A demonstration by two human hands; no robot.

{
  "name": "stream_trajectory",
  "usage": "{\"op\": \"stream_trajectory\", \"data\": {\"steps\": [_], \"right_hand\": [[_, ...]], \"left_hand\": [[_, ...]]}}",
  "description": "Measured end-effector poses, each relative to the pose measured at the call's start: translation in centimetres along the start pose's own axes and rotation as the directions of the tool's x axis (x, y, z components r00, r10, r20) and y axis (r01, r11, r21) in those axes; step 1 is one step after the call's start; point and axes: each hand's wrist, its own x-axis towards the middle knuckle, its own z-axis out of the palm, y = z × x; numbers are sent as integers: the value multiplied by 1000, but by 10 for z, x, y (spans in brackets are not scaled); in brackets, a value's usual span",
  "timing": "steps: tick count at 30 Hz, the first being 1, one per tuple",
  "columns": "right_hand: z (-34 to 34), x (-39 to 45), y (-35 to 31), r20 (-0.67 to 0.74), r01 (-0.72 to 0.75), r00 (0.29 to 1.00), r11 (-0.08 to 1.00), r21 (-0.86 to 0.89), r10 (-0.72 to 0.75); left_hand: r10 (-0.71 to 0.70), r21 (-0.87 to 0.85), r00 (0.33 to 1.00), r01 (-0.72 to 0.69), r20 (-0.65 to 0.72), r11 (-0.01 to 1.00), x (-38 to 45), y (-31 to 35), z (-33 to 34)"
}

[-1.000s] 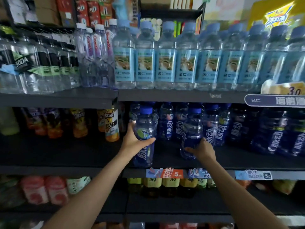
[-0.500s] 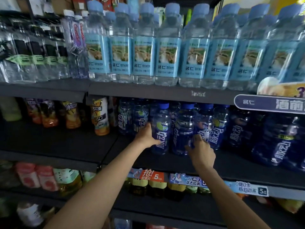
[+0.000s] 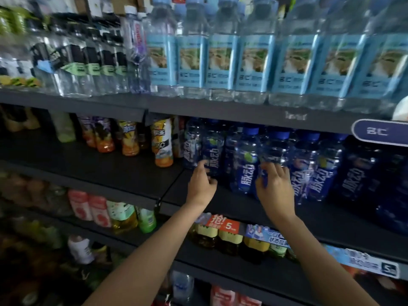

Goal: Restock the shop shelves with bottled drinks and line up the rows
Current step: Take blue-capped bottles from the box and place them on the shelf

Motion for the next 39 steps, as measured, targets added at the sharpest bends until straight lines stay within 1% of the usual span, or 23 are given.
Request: {"op": "stream_trajectory", "data": {"steps": [2, 5, 8, 10, 12, 13, 15, 16, 17, 18, 19, 20, 21, 22, 23, 24, 26, 28, 30, 33, 35, 37, 39], "right_hand": [[16, 4, -33, -44, 120, 992, 992, 39, -118], [45, 4, -94, -33, 240, 971, 964, 116, -238], [81, -6, -167, 8, 331, 941, 923, 195, -339], [107, -23, -218, 53, 377, 914, 890, 257, -402], [133, -46, -271, 114, 414, 876, 852, 320, -468], [149, -59, -298, 153, 428, 851, 832, 354, -503], [181, -87, -348, 260, 468, 770, 794, 388, -582], [197, -102, -371, 324, 496, 714, 775, 392, -621], [214, -117, -391, 417, 508, 639, 762, 402, -647], [230, -131, -410, 506, 503, 559, 754, 422, -657], [245, -145, -427, 606, 481, 465, 759, 439, -646], [258, -158, -443, 685, 469, 378, 767, 438, -622], [270, -169, -458, 746, 465, 304, 775, 427, -593], [281, -179, -474, 785, 476, 245, 776, 414, -569], [292, -188, -490, 818, 485, 192, 777, 402, -543], [302, -195, -506, 847, 491, 133, 776, 396, -515], [327, -213, -540, 886, 480, 5, 778, 404, -463], [352, -234, -571, 901, 450, -83, 791, 414, -425], [381, -257, -600, 894, 442, -132, 782, 439, -427], [434, -290, -638, 890, 435, -223, 776, 457, -398], [479, -307, -662, 885, 418, -264, 781, 464, -385], [526, -322, -686, 888, 391, -275, 800, 454, -370], [571, -337, -710, 909, 337, -250, 851, 404, -333]], "left_hand": [[11, -48, 991, -17, -136, 999, -7, -17, -28], [-17, -92, 952, -11, -305, 996, -22, -56, -75], [-88, -134, 914, 37, -395, 990, -46, -109, -134], [-195, -97, 913, 171, -357, 980, -67, -156, -176], [-396, -43, 900, 395, -182, 917, -95, -210, -223], [-506, -59, 859, 503, -81, 863, -113, -238, -247], [-649, -112, 761, 643, -16, 757, -153, -292, -294], [-635, -14, 771, 636, -46, 772, -177, -320, -319], [-690, -46, 719, 689, -87, 723, -197, -346, -339], [-757, -114, 650, 748, -73, 653, -216, -369, -359], [-798, -87, 599, 793, -66, 603, -238, -388, -379], [-859, -97, 511, 853, -43, 512, -258, -399, -399], [-930, -270, 364, 891, -53, 365, -274, -415, -413], [-943, -318, 315, 888, -109, 333, -292, -430, -430], [-942, -335, 303, 881, -143, 334, -307, -444, -447], [-932, -314, 316, 879, -176, 358, -318, -458, -461], [-926, -267, 298, 896, -230, 355, -331, -480, -487], [-926, -318, 298, 876, -233, 363, -340, -506, -509], [-934, -351, 266, 873, -240, 339, -349, -530, -526], [-924, -336, 297, 868, -239, 366, -355, -567, -553], [-921, -382, 299, 843, -250, 378, -352, -603, -576], [-939, -392, 255, 859, -231, 329, -343, -644, -605], [-953, -392, 190, 879, -237, 273, -329, -690, -631]]}}
